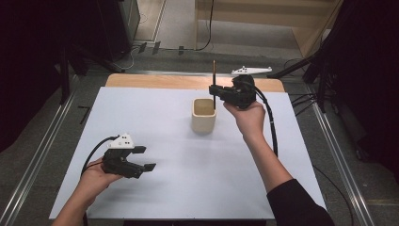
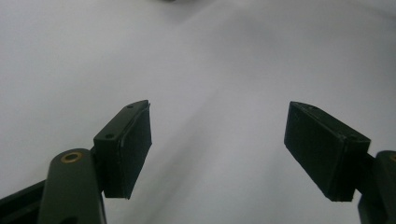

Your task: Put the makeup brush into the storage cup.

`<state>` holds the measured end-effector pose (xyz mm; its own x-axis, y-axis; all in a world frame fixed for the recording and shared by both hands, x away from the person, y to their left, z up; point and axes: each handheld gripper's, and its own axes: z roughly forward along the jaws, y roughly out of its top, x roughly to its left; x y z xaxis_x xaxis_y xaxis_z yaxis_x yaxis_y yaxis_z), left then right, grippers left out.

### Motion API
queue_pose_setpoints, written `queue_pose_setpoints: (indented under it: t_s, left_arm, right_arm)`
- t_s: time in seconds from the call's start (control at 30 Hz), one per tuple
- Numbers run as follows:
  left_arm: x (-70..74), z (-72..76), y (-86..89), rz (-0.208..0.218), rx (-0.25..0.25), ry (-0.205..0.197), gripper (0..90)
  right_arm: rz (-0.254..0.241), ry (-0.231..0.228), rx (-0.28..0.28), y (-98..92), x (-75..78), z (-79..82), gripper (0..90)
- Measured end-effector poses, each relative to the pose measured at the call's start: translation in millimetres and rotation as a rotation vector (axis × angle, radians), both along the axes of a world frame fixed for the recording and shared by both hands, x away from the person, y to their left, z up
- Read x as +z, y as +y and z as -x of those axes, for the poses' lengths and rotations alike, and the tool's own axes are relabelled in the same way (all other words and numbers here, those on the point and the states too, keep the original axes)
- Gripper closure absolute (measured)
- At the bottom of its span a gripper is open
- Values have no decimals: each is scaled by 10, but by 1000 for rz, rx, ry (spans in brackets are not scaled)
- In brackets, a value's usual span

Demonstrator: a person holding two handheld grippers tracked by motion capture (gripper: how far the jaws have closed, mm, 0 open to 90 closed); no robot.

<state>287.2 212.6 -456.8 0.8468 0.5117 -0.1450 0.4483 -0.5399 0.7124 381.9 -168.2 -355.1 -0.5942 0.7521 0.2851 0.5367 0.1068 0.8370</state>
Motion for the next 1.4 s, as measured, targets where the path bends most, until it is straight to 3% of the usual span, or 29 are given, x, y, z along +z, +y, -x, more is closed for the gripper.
queue_pose_setpoints:
  t_s: [0.4, 0.67, 0.97, 1.4]
  left_arm:
    - [-1, -5, 12, 5, 6, -1, 242]
    - [0, -5, 11, 2, 4, -1, 242]
    - [6, 0, 9, 1, 0, -3, 242]
    - [1, -2, 9, 1, -2, 2, 242]
  right_arm:
    - [11, -7, -30, 53, 33, -149, 833]
    - [-5, -5, -63, 53, -24, -255, 833]
    - [10, 0, -83, 93, -123, -335, 832]
    - [28, -3, -84, 181, -195, -347, 832]
